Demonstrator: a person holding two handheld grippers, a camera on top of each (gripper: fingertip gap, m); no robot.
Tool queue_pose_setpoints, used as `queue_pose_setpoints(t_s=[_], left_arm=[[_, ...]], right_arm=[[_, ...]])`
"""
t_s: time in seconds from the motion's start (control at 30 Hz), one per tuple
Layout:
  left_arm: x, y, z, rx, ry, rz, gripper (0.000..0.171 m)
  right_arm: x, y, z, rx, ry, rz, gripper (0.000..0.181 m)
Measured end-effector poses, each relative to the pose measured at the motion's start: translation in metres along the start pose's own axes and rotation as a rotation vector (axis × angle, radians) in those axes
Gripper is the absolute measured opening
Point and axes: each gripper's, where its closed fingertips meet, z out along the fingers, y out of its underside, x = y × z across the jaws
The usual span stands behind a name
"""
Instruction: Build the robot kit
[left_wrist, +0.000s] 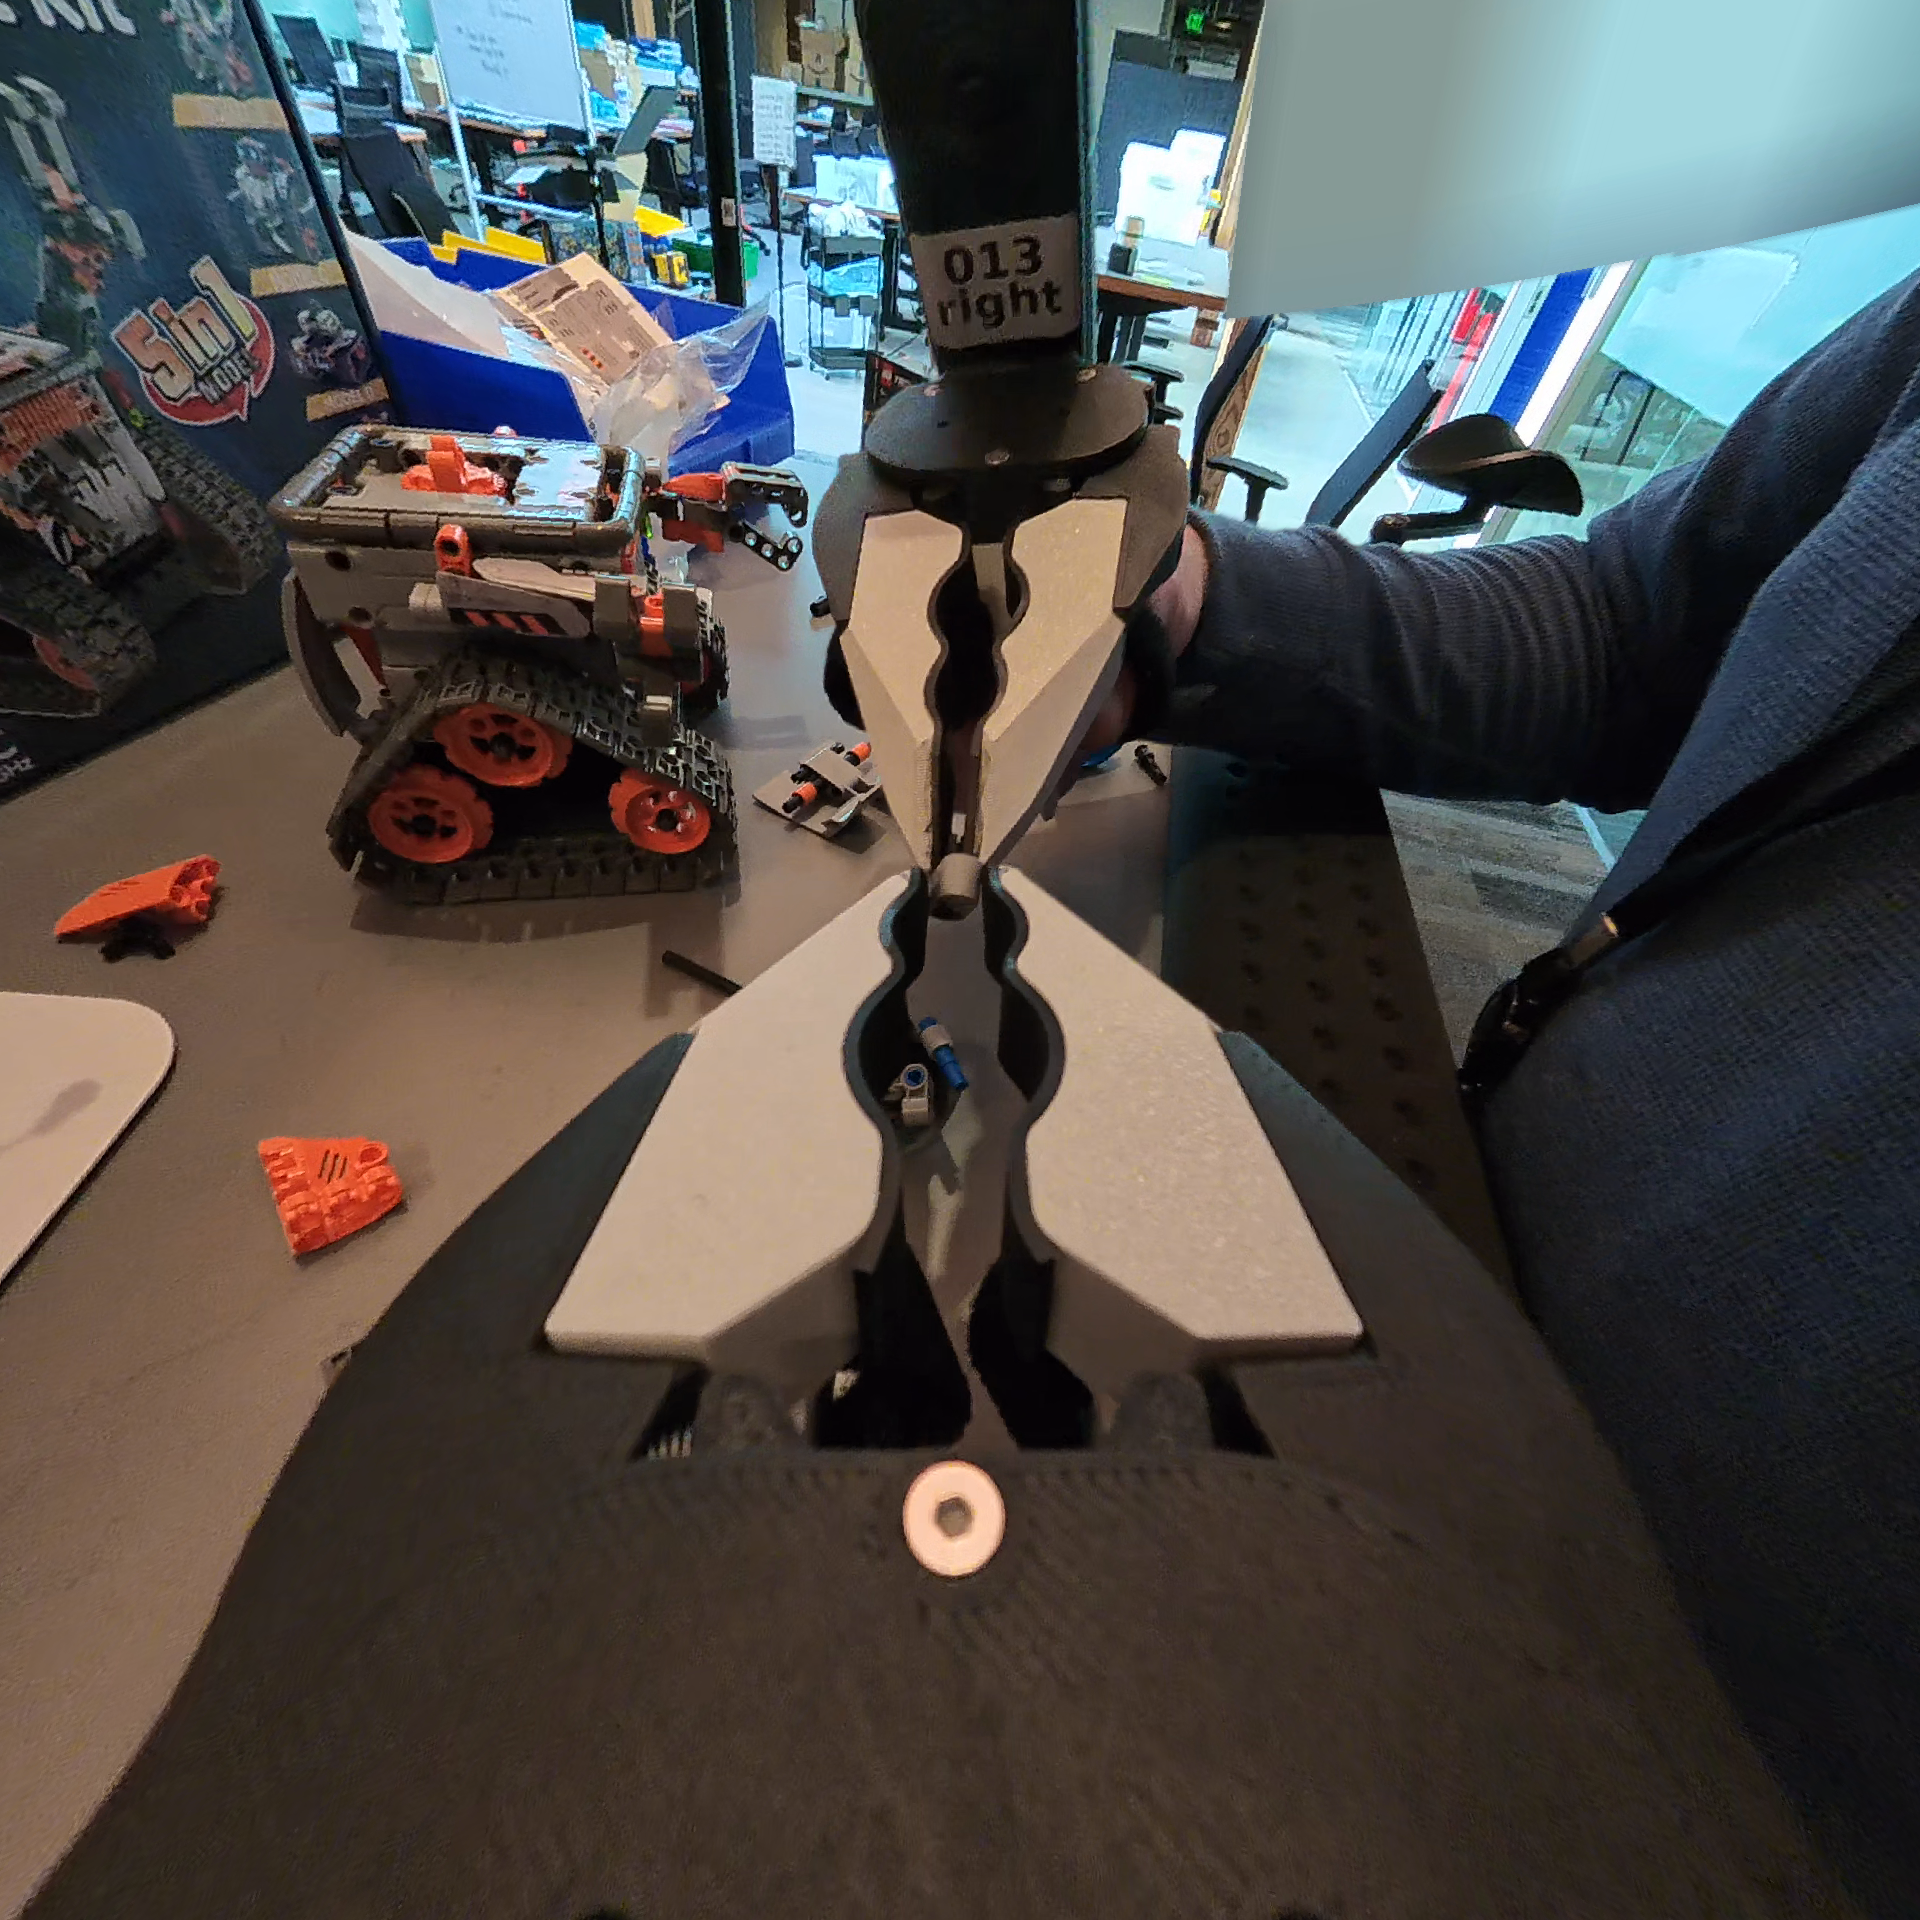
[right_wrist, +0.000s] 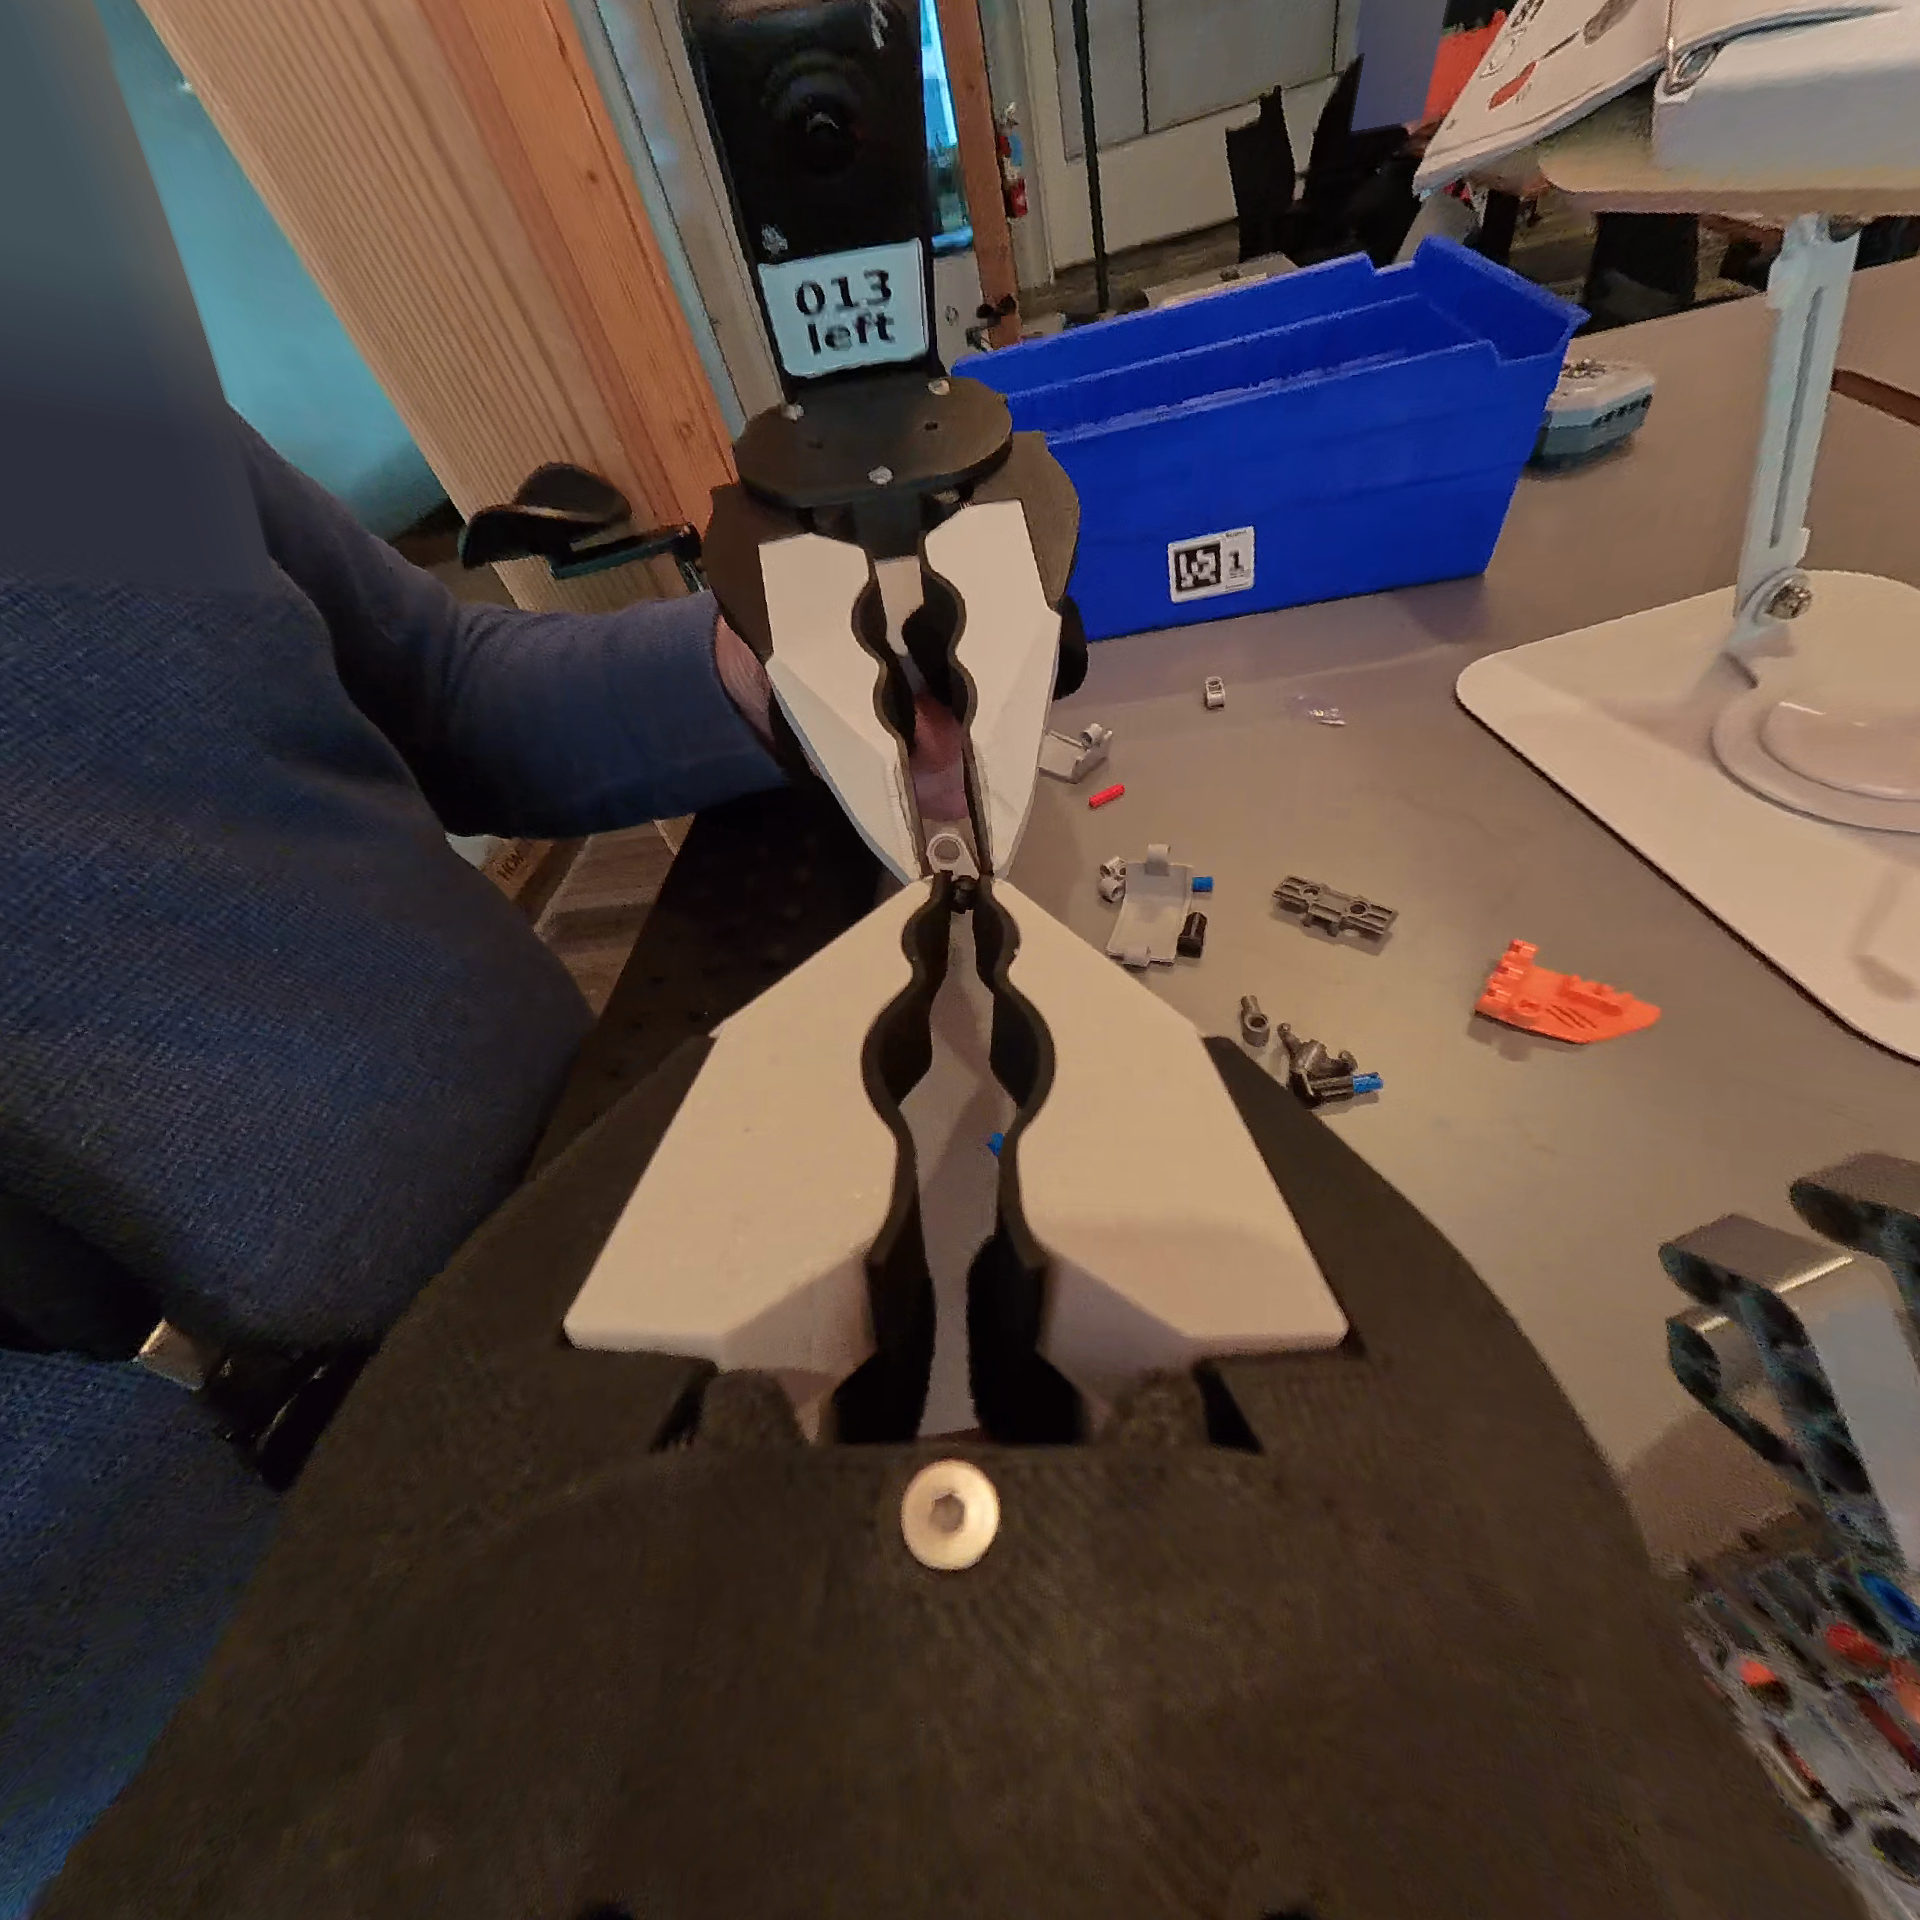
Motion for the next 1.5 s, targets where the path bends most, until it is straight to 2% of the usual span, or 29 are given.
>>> queue_pose_setpoints(t_s=[0.23, 0.53, 0.73, 0.87, 0.97, 1.13, 1.5], left_arm=[[0.003, -0.004, -0.001, 0.039, 0.028, 0.000, 0.006], [-0.001, -0.005, -0.001, 0.074, 0.032, -0.029, 0.005], [-0.011, 0.002, -0.002, 0.050, -0.002, -0.051, 0.005], [-0.022, 0.015, -0.003, -0.018, -0.058, -0.048, 0.004], [-0.026, 0.028, 0.001, -0.094, -0.094, -0.026, 0.004], [-0.029, 0.044, 0.009, -0.193, -0.126, -0.001, 0.004], [-0.042, 0.070, 0.016, -0.369, -0.247, 0.085, 0.004]], right_arm=[[-0.005, -0.008, -0.001, 0.085, -0.066, 0.086, 0.001], [-0.001, -0.011, 0.000, 0.119, -0.076, 0.135, 0.002], [0.009, -0.007, -0.003, 0.093, -0.021, 0.119, 0.018], [0.032, 0.012, -0.011, -0.019, 0.132, 0.065, 0.025], [0.044, 0.032, -0.014, -0.124, 0.213, 0.024, 0.022], [0.046, 0.049, -0.009, -0.218, 0.221, -0.017, 0.015], [0.055, 0.063, 0.004, -0.292, 0.261, -0.055, 0.007]])
